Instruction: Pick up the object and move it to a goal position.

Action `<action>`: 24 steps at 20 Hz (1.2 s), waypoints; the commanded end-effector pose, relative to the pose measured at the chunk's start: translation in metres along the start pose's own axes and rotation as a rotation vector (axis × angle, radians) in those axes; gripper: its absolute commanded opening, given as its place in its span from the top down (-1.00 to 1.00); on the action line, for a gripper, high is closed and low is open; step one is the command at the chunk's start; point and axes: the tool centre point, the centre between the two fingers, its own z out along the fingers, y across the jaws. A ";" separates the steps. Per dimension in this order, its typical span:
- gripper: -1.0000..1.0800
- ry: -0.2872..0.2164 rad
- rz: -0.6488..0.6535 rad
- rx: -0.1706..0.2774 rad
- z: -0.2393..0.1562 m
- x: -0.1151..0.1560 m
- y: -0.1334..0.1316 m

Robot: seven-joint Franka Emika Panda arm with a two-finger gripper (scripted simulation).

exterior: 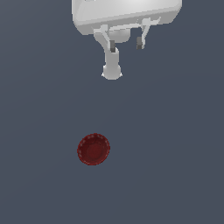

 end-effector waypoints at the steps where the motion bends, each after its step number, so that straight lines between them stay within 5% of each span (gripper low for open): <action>1: -0.23 0.063 -0.005 -0.009 -0.021 0.015 -0.009; 13: -0.23 0.305 -0.072 -0.088 -0.085 0.055 -0.062; 24: -0.23 0.432 -0.167 -0.185 -0.074 0.054 -0.112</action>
